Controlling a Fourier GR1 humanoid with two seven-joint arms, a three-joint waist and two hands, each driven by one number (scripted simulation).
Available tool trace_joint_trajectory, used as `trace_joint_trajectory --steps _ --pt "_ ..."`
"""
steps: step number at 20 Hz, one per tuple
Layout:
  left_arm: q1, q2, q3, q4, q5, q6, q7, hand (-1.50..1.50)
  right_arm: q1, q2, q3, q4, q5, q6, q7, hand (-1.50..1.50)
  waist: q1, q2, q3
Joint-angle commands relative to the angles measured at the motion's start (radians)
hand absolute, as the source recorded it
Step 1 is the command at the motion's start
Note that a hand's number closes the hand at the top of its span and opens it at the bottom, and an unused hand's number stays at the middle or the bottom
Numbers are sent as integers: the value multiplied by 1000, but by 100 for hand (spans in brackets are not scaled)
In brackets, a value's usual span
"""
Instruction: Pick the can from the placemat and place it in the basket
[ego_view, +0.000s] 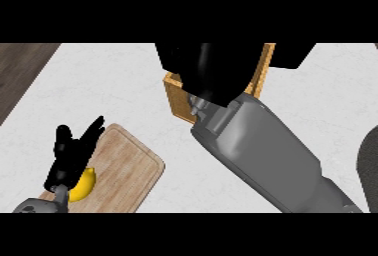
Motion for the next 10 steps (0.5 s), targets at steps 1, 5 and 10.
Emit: trace_joint_trajectory --steps 1,5,10 --pt "57 -34 -32 48 1 -2 3 0 -135 12 -64 86 -3 -8 260 150 -11 6 -11" --pt "40 -33 -23 56 -8 5 17 0 -198 12 -107 189 -12 -40 260 150 -24 13 -10" --pt "84 -19 -2 57 -2 -16 -19 0 -266 12 -135 305 -27 -36 260 150 -31 9 -10"
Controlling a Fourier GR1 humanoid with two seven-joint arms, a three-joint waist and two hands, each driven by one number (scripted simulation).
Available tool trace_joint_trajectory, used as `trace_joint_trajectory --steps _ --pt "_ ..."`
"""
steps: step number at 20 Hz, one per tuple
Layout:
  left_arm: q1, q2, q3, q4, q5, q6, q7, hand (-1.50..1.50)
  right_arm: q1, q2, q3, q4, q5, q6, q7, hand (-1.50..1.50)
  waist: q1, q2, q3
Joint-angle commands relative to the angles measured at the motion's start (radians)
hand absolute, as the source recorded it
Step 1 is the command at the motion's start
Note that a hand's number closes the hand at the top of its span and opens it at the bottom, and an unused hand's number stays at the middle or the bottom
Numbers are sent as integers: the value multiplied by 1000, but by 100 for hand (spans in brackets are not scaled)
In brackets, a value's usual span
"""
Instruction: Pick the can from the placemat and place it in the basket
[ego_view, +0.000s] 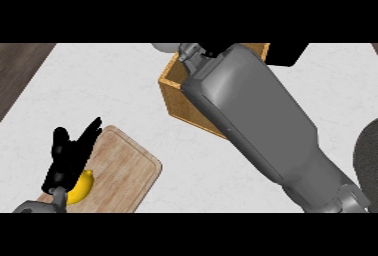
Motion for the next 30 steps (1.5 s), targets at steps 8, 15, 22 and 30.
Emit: trace_joint_trajectory --steps 8,15,22,30 --pt "60 -32 4 91 -11 2 -27 0 -44 11 -31 173 -81 -182 204 150 -33 12 -10" --pt "80 -40 4 65 1 -21 -28 0 39 11 -101 209 -129 -375 103 150 -36 15 -9" --pt "101 -8 53 20 31 -38 11 0 114 11 -78 232 -184 -488 40 150 -56 3 -7" --pt "135 -39 55 67 7 -39 -48 0 142 11 -5 347 -59 -316 136 -150 -88 -4 -8"
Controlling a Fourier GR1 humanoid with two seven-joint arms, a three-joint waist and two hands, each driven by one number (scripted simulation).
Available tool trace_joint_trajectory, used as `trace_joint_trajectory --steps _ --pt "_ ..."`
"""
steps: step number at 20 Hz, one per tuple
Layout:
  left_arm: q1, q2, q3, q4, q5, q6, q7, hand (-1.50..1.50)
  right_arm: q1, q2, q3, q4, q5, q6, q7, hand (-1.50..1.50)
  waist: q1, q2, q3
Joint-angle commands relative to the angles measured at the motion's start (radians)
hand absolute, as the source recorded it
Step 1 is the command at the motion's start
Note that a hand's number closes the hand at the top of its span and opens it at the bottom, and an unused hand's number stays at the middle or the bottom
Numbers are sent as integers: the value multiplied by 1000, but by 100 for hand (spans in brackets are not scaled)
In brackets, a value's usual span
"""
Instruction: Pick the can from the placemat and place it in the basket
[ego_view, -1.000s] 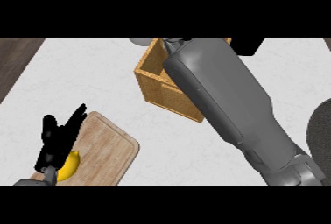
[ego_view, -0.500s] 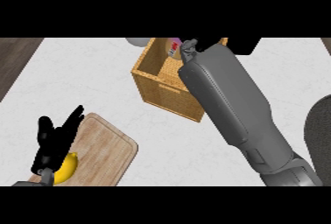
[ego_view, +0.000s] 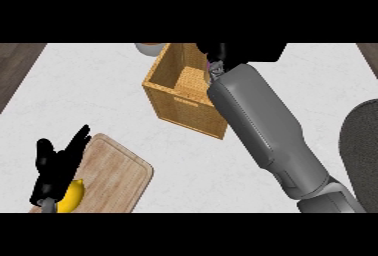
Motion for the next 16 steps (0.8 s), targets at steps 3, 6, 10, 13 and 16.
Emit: trace_joint_trajectory --steps 3,6,10,13,16 --pt "89 -46 -31 56 -8 0 2 0 54 6 75 -22 29 -36 163 -150 -17 4 -18" --pt "85 -56 -36 44 -17 10 26 0 43 6 79 -89 45 5 202 -150 -29 -1 -18" --pt "107 -19 8 57 7 -29 9 0 5 6 -16 -132 74 -36 170 -150 -33 1 -18" --pt "63 -64 -33 15 -35 30 68 0 96 6 38 -224 127 -73 226 -150 -51 -5 -17" --pt "120 -50 4 44 -15 -1 2 0 129 6 -52 -297 154 -32 221 -150 -64 -9 -18"
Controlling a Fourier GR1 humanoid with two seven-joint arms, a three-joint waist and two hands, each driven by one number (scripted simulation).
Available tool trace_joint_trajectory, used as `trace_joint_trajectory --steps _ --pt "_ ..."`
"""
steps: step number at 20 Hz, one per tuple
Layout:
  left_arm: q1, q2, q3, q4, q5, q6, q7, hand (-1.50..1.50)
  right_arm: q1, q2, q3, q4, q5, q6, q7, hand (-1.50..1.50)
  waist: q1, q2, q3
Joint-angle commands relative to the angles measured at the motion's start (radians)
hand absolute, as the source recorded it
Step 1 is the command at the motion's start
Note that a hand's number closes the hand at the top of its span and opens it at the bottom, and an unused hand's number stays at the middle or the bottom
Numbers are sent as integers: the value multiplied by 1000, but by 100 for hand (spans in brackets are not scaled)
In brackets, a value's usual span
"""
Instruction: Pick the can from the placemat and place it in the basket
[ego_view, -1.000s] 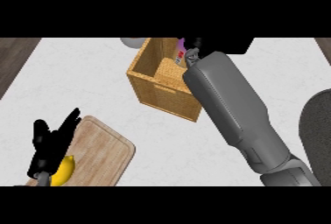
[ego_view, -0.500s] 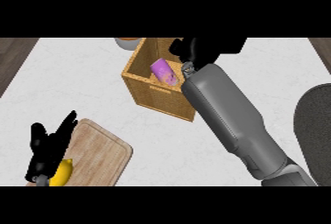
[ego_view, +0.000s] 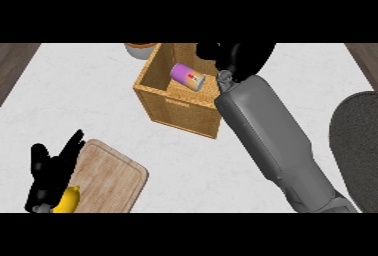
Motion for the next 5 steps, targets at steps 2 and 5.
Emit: trace_joint_trajectory --steps 2,5 --pt "86 -37 -23 34 19 -18 3 0 88 6 -38 -151 87 -11 221 -150 -20 -1 -18" --pt "104 -20 5 68 23 -36 -30 0 168 6 -38 -295 102 54 218 -150 -38 -6 -19"
